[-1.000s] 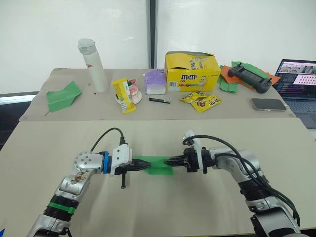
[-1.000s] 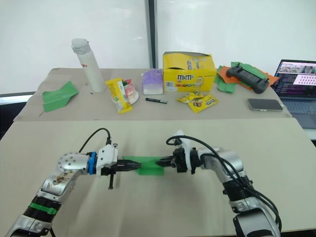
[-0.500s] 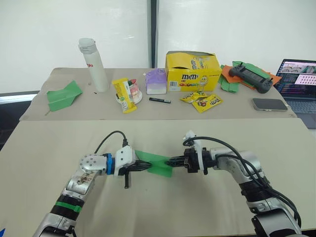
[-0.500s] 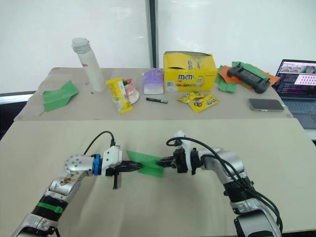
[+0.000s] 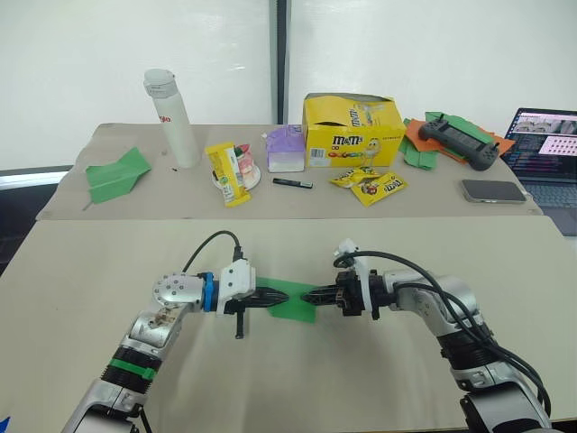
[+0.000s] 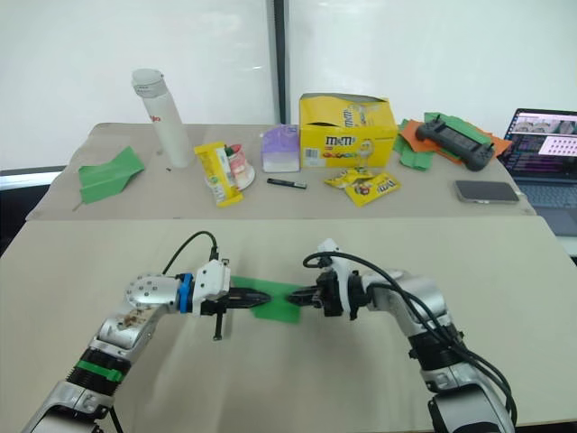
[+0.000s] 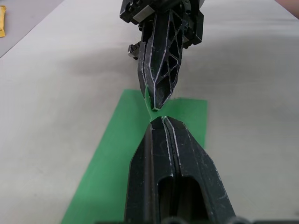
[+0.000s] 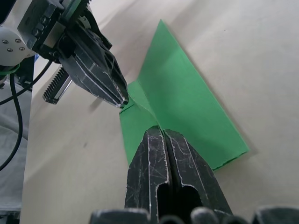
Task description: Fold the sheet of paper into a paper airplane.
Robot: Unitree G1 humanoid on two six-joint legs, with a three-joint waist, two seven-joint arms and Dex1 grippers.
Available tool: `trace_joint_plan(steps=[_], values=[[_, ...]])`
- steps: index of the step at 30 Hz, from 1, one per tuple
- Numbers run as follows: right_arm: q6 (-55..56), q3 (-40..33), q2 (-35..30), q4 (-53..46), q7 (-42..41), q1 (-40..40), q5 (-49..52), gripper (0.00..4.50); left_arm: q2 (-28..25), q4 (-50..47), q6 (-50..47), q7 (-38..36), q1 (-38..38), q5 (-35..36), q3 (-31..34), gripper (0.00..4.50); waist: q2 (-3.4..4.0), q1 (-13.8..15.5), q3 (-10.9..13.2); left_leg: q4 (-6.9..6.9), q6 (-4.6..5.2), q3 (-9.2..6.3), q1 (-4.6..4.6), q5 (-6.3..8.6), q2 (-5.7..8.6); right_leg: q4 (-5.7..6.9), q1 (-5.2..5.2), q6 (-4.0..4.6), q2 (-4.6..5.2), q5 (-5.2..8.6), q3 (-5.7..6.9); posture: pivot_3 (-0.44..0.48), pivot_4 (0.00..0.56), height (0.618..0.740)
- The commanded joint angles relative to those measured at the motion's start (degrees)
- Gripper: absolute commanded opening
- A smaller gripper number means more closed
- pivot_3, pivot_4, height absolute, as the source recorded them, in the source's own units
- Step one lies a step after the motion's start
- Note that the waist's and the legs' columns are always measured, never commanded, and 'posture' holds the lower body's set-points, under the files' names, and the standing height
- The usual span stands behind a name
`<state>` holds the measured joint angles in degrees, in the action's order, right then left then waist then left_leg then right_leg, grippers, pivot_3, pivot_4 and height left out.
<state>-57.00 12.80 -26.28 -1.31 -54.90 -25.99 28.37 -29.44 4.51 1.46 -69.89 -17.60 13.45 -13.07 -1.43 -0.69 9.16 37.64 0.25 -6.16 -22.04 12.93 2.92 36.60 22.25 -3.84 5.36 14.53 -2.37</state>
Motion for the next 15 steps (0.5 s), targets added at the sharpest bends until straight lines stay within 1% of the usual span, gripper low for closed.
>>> trace_joint_plan(steps=[1,3,7,9,12,15], values=[[-2.52,0.72,-0.82,2.98,1.95,2.08,-0.94,0.02,0.86,-0.99,1.68,-0.26,-1.14,0.43,-0.31,0.0,0.0,-0.01,0.0,0.0,0.0,0.0,-0.01,0.0,0.0,-0.01,0.0,-0.01,0.0,0.0,0.0,0.0,0.15,0.74],[-2.6,0.61,-0.77,2.86,2.06,2.19,-0.91,0.02,0.9,-0.46,2.32,0.09,-1.53,-0.71,-0.52,0.0,0.0,-0.01,0.0,-0.01,0.0,0.0,-0.06,0.0,0.0,0.0,0.0,-0.01,0.0,0.0,0.0,0.0,0.15,0.74],[-2.63,0.63,-0.83,2.41,2.04,2.59,-0.8,0.02,1.57,-0.67,0.54,0.0,-1.8,2.22,0.98,0.0,0.0,0.02,0.0,-0.02,0.0,0.0,-0.06,0.0,0.0,-0.01,0.0,-0.01,0.01,0.0,-0.01,0.0,0.15,0.74],[-2.15,1.08,-1.12,2.13,1.51,2.73,-0.94,0.02,1.86,0.73,-0.09,1.2,-2.59,2.26,2.06,0.0,-0.01,0.05,0.0,-0.02,0.0,-0.01,-0.06,0.0,0.0,-0.03,0.0,-0.01,0.01,0.0,0.0,0.0,0.15,0.74],[-0.78,1.74,-1.85,1.27,0.81,2.88,-1.4,0.02,1.73,5.28,1.53,3.1,-4.67,1.06,3.97,0.0,0.0,0.12,0.01,-0.02,0.0,-0.03,-0.08,0.0,0.0,-0.04,0.01,-0.04,0.0,0.01,0.02,0.0,0.15,0.74],[-0.24,2.23,-2.68,0.31,0.29,2.7,-1.45,0.02,0.17,12.08,6.13,3.32,-7.23,-1.3,5.01,0.0,0.0,0.17,0.02,-0.04,0.0,-0.04,-0.14,0.0,0.06,-0.03,0.06,-0.07,0.01,0.03,0.03,0.0,0.15,0.74]])
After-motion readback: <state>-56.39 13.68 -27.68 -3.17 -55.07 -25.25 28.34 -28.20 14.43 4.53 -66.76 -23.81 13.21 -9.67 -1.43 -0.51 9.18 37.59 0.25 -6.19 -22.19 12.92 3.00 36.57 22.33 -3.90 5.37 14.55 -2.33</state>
